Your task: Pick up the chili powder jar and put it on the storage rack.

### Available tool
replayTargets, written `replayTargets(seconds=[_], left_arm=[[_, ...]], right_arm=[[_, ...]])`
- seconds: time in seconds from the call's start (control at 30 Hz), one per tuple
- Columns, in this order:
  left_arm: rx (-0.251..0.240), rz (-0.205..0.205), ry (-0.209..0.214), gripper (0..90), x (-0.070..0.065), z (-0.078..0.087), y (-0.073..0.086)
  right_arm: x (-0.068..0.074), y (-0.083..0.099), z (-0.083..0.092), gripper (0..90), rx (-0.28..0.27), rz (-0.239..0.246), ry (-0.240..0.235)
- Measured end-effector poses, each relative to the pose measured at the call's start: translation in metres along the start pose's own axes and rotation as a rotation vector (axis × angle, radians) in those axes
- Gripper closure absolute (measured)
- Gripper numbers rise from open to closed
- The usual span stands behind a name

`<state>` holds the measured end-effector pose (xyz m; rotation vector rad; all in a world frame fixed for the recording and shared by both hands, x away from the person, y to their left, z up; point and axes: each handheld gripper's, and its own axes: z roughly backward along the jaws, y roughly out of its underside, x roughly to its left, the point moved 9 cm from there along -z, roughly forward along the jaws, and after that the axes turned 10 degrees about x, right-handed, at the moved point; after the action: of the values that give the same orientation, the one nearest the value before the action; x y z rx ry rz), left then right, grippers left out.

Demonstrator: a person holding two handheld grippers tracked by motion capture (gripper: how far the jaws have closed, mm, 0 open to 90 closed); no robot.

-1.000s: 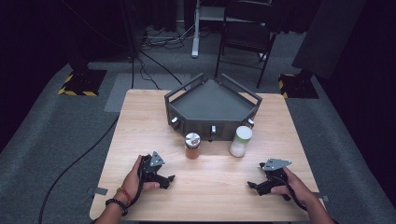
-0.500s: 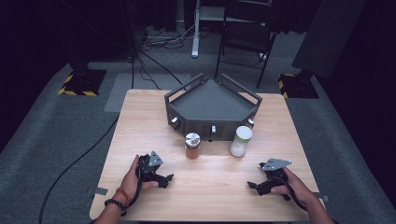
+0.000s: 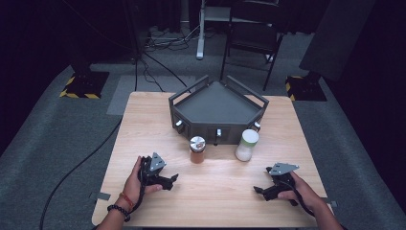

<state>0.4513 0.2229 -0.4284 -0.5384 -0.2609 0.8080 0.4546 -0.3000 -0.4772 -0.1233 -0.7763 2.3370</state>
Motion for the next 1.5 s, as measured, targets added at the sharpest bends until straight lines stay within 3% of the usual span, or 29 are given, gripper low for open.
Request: replayTargets(seconds=[0.33, 0.9, 1.5], left_arm=[[-0.044, -0.002, -0.027, 1.5, -0.004, 0.006, -0.005], [-0.108, -0.016, -0.014, 1.3, -0.003, 0.018, -0.018], [-0.107, -0.042, 0.009, 1.2, -0.006, 0.016, -0.036]], right_arm=[[0.000, 0.000, 0.000, 0.0, 0.000, 0.001, -0.002], [0.000, 0.000, 0.000, 0.0, 0.000, 0.001, -0.002], [0.000, 0.000, 0.000, 0.0, 0.000, 0.001, -0.002]])
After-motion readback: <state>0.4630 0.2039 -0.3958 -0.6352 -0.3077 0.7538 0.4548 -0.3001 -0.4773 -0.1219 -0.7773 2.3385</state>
